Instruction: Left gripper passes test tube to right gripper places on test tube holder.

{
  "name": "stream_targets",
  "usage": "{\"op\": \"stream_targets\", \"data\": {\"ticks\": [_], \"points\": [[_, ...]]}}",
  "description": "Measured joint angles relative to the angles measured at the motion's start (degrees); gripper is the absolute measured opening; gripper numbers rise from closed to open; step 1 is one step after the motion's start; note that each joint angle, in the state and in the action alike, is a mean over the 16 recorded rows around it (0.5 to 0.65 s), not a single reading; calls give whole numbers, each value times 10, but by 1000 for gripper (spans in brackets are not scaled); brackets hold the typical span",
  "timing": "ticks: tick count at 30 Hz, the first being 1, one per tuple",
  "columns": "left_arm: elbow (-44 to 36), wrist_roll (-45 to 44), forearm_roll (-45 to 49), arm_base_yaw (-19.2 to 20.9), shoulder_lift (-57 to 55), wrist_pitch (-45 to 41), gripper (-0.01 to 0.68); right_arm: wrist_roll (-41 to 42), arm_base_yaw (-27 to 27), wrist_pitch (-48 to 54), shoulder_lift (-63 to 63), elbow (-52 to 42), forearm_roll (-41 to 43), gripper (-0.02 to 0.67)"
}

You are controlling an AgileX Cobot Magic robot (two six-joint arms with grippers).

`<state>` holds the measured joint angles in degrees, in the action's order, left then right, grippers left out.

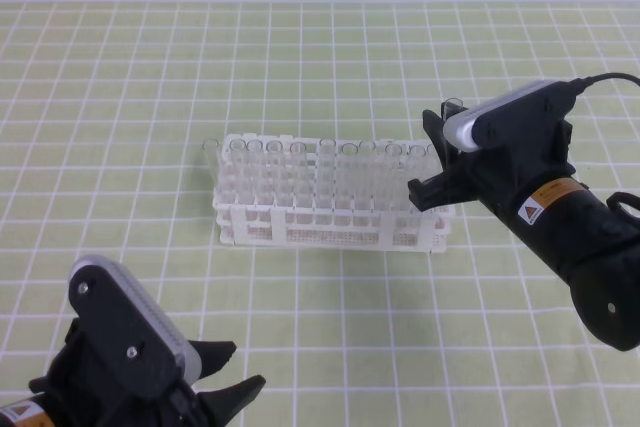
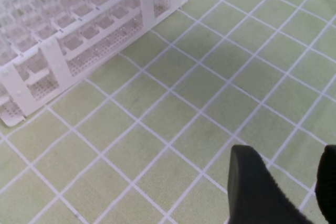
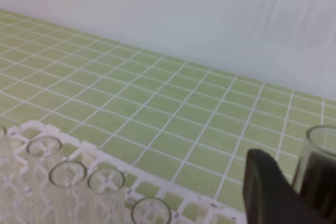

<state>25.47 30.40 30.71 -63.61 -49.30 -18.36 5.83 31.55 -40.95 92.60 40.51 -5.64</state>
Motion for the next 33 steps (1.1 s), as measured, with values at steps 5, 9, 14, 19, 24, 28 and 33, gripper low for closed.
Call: {"op": "stream_targets", "data": {"ticks": [5, 9, 14, 19, 24, 28, 33], "points": [[0, 0, 0, 0, 0, 0, 250, 6, 0, 5, 0, 0, 0, 95], [0, 0, 0, 0, 0, 0, 250, 6, 0, 5, 0, 0, -1, 110], [0, 0, 1, 0, 0, 1, 250, 6, 0, 5, 0, 0, -5, 150], [0, 0, 1, 0, 0, 1, 250, 6, 0, 5, 0, 0, -11, 193], [0, 0, 1, 0, -1, 1, 250, 6, 0, 7, -10, 0, -22, 224], [0, 0, 1, 0, 0, 0, 250, 6, 0, 15, -33, 0, -36, 219], [0, 0, 1, 0, 0, 0, 250, 6, 0, 48, -85, 0, -46, 164]]}}
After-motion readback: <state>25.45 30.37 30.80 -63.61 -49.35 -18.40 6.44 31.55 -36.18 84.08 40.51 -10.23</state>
